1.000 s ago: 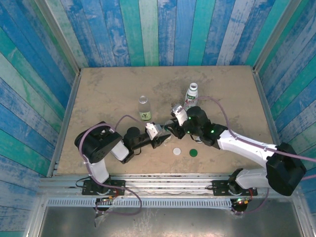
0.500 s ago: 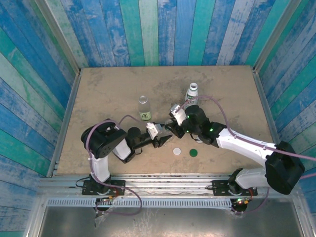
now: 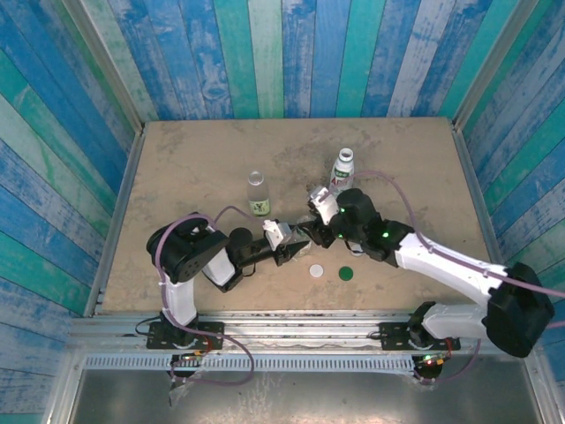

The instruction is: Screw on the bottle caps

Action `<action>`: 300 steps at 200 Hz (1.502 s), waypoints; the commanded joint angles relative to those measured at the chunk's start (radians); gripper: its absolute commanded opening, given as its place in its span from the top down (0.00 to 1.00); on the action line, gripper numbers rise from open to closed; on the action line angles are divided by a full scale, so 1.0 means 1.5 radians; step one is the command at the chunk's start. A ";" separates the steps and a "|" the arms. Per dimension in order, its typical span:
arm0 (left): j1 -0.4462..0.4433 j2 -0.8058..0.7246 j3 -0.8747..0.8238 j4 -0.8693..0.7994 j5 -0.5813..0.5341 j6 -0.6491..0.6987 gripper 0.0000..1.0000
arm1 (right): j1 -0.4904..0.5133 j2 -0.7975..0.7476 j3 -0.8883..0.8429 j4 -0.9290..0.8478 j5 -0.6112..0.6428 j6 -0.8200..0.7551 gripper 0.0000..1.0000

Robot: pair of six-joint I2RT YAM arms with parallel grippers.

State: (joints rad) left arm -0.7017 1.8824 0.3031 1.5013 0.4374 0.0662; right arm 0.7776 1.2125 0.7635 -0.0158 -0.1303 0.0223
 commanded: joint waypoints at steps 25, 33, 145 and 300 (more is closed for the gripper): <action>-0.005 0.023 0.009 0.006 0.018 0.004 0.54 | -0.005 -0.148 -0.089 -0.030 0.194 0.086 0.32; -0.005 0.021 0.009 0.004 0.018 0.004 0.54 | -0.015 -0.161 -0.109 -0.036 0.233 0.113 0.30; -0.012 0.000 0.012 -0.033 0.047 -0.027 0.74 | -0.135 -0.030 -0.139 -0.186 0.185 0.223 0.29; -0.040 -0.018 0.015 -0.070 -0.067 -0.039 1.00 | -0.138 0.070 -0.141 -0.150 0.153 0.207 0.41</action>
State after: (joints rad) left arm -0.7567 1.8820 0.3298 1.4616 0.3561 -0.0002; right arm 0.5743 1.3064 0.5510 -0.2432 0.1242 0.3408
